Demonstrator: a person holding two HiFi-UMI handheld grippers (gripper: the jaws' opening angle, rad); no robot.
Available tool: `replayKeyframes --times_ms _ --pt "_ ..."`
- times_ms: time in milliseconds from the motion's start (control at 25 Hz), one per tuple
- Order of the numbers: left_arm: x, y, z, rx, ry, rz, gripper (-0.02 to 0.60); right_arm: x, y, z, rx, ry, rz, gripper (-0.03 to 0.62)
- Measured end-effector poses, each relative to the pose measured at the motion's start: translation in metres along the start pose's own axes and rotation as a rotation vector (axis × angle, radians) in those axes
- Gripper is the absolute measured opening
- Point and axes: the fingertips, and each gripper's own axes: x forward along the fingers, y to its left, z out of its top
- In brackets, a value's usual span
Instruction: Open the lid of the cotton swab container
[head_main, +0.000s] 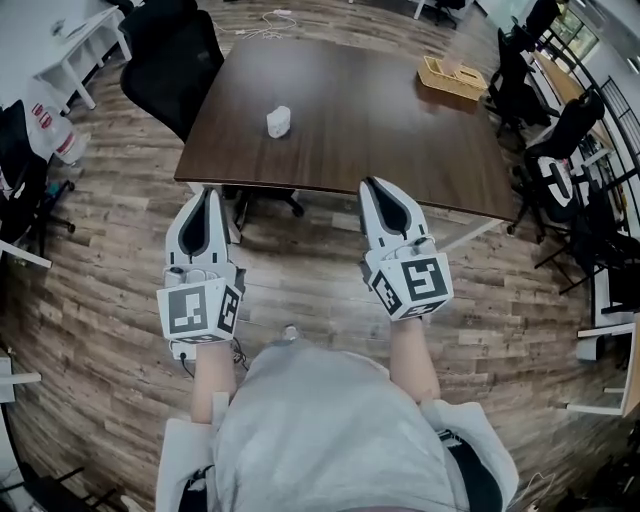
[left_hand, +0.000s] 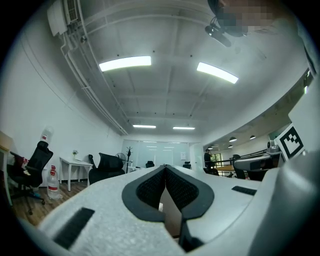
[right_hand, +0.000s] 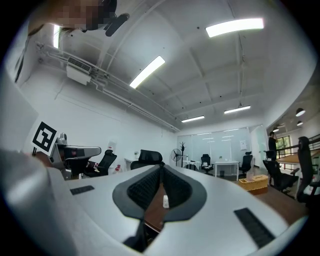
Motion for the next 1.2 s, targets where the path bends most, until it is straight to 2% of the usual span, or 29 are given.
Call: replayKeyframes --times_ms 520,840,1200 --pt "0.041 0.035 -0.033 -0.037 0.048 -0.028 0.009 0.054 -0.003 -0.021 0.002 0.052 -0.017 0.025" --pt "0.08 0.053 -0.044 -0.023 0.059 0.012 0.009 0.105 -0.025 -0.026 0.006 0.041 0.011 0.026" --pt "0.153 0.057 -0.048 -0.006 0.043 0.028 0.009 0.169 -0.068 -0.031 0.006 0.027 0.051 0.025"
